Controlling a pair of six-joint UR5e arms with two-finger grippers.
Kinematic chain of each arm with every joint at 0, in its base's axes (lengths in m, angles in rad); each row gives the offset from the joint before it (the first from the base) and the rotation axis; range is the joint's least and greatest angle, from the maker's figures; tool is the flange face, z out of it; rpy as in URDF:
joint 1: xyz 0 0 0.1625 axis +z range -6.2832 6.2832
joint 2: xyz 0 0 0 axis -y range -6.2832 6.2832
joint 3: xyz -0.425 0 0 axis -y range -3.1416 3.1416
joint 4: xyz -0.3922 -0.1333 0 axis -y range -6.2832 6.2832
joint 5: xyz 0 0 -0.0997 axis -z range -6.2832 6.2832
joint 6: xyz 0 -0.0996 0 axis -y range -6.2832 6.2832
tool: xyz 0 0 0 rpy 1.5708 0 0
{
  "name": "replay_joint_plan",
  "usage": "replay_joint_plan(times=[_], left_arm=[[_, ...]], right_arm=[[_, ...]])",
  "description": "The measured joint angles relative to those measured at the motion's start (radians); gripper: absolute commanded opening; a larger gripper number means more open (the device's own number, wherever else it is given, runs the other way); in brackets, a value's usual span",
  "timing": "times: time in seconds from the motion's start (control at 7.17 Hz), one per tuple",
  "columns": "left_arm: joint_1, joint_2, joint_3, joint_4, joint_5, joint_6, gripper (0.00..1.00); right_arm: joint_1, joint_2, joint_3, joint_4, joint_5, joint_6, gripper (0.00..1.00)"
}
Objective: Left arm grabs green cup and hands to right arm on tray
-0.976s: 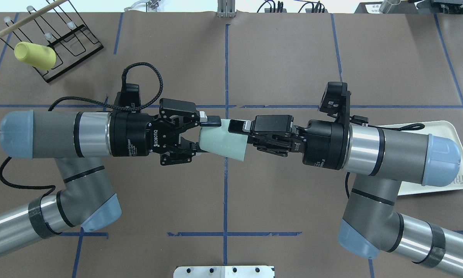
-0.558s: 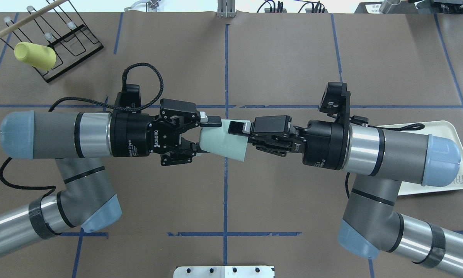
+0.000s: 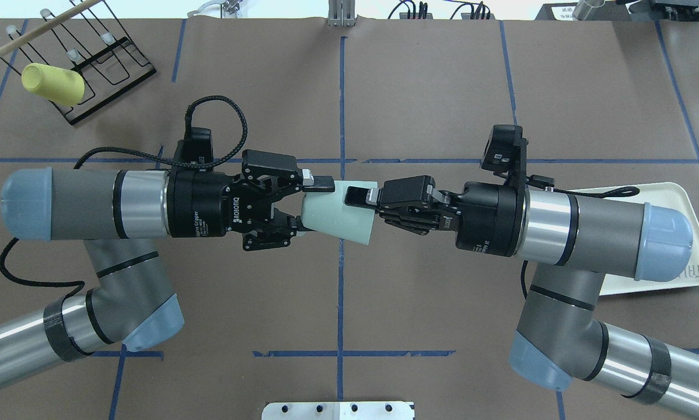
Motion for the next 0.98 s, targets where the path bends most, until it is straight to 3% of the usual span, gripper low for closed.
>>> replay_joint_plan(times=[0.56,0.98], left_arm=[[-0.014,0.001,0.016,0.023,0.047,0.006,1.00],[-0.046,-0.023,0.026,0.227,0.192,0.020,1.00]], right_arm=[[0.001,0.000,0.003,0.002,0.001,-0.003,0.00],[0.007,-0.007,0.003,-0.023,0.003,-0.003,0.00]])
